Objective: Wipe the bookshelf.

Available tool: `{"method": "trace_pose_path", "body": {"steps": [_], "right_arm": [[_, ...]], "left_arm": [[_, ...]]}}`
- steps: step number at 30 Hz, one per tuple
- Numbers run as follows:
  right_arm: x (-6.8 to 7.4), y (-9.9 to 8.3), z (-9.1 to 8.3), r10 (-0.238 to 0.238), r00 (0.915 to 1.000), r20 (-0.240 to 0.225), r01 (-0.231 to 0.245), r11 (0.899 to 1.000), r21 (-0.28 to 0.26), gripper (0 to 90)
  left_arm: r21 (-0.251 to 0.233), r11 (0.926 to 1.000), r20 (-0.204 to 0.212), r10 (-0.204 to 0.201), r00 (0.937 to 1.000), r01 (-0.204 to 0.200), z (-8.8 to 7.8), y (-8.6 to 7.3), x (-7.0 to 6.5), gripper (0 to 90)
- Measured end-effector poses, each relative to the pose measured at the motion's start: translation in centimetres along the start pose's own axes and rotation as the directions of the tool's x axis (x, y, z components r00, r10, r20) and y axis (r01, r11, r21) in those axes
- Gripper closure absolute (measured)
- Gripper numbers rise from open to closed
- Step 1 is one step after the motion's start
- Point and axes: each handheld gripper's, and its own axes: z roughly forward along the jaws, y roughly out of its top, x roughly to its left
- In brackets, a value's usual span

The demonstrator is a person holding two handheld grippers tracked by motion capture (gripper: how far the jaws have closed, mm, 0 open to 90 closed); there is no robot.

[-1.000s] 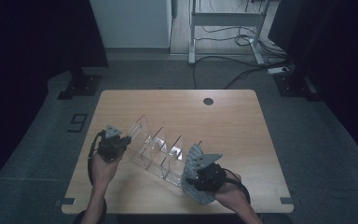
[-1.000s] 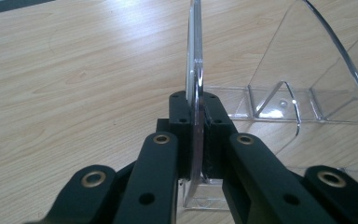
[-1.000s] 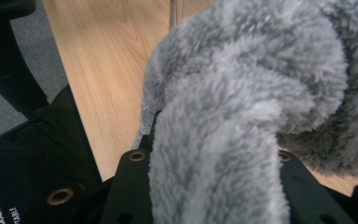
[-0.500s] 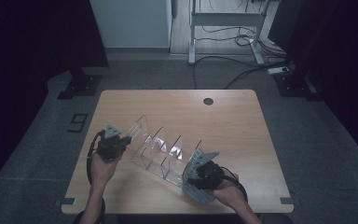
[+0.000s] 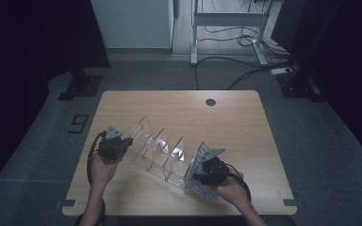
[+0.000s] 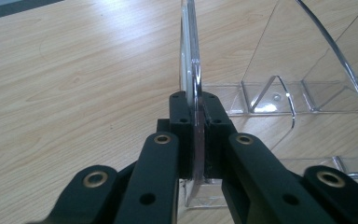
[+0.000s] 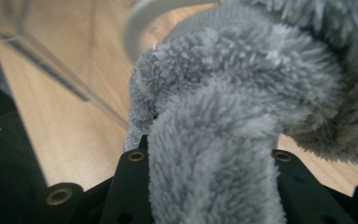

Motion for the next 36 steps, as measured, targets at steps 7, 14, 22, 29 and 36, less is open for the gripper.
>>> {"method": "trace_pose_path", "body": {"steps": [7, 14, 22, 29, 36], "right_arm": [[-1.7, 0.2, 0.1, 0.050, 0.9982, 0.034, -0.049, 0.999, -0.011, 66.4], [-3.4, 0.2, 0.1, 0.096, 0.9935, 0.062, -0.094, 0.995, -0.031, 66.3], [-5.0, 0.3, 0.3, 0.125, 0.9878, 0.093, -0.121, 0.992, -0.038, 66.4], [-6.1, 0.6, 0.4, 0.144, 0.9827, 0.117, -0.139, 0.989, -0.047, 66.3], [-6.7, 0.8, 0.6, 0.151, 0.9797, 0.132, -0.146, 0.988, -0.046, 66.4]], "left_arm": [[0.000, 1.0000, 0.000, -0.001, 1.0000, 0.001, 0.0, 0.0, 0.0, 85.9], [0.000, 1.0000, 0.000, -0.002, 1.0000, 0.002, 0.0, 0.0, 0.0, 85.9], [0.000, 1.0000, 0.000, -0.005, 1.0000, 0.005, 0.0, 0.0, 0.0, 85.9], [-0.001, 1.0000, -0.001, -0.006, 1.0000, 0.006, 0.0, 0.0, 0.0, 85.9], [-0.003, 0.9999, -0.007, -0.010, 0.9999, 0.010, 0.0, 0.0, -0.1, 85.9]]}}
